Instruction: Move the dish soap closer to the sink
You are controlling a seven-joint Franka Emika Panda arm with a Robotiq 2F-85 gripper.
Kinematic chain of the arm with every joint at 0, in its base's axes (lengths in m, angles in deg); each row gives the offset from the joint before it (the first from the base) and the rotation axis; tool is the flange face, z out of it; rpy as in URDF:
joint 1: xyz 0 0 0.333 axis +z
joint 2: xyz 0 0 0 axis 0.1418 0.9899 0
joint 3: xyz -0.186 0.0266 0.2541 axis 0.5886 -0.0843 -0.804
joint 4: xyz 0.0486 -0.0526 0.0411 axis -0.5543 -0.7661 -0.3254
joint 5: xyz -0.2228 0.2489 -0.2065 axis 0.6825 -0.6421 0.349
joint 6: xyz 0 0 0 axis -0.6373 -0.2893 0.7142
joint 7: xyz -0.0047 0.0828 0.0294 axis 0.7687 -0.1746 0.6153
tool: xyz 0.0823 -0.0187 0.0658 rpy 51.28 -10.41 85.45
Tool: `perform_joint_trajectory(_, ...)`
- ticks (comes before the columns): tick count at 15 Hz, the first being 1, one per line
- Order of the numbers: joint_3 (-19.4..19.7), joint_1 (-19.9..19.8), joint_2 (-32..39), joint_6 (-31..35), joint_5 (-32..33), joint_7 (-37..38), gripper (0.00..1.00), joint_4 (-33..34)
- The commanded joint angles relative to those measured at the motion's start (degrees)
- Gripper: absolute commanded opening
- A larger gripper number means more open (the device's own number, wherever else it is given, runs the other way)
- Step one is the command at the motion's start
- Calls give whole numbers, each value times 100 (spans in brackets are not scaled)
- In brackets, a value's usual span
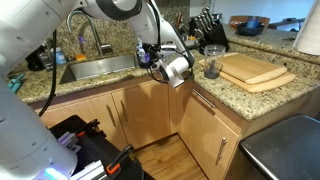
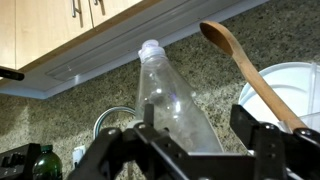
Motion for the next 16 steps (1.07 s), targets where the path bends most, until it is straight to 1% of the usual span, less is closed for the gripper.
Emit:
perform_joint_trajectory(1, 32, -88, -121, 300, -46, 217, 100, -197)
perform_joint_trajectory(3, 89, -93, -262, 608, -45, 496, 100, -334)
perform_joint_trajectory(4, 189, -53, -445, 920, -28, 563, 100, -470)
perform_joint_trajectory(7, 437, -1, -900, 1586, 141, 525, 100, -783)
perform_joint_trajectory(12, 771, 48, -1764, 2692, 314, 534, 100, -1607)
perform_joint_trajectory(13, 582, -84, -1212, 2269, 246, 486, 100, -983)
perform_joint_trajectory(14, 631, -82, -1372, 2430, 273, 488, 100, -1153)
perform_joint_trajectory(16, 672, -75, -1544, 2509, 279, 489, 100, -1355)
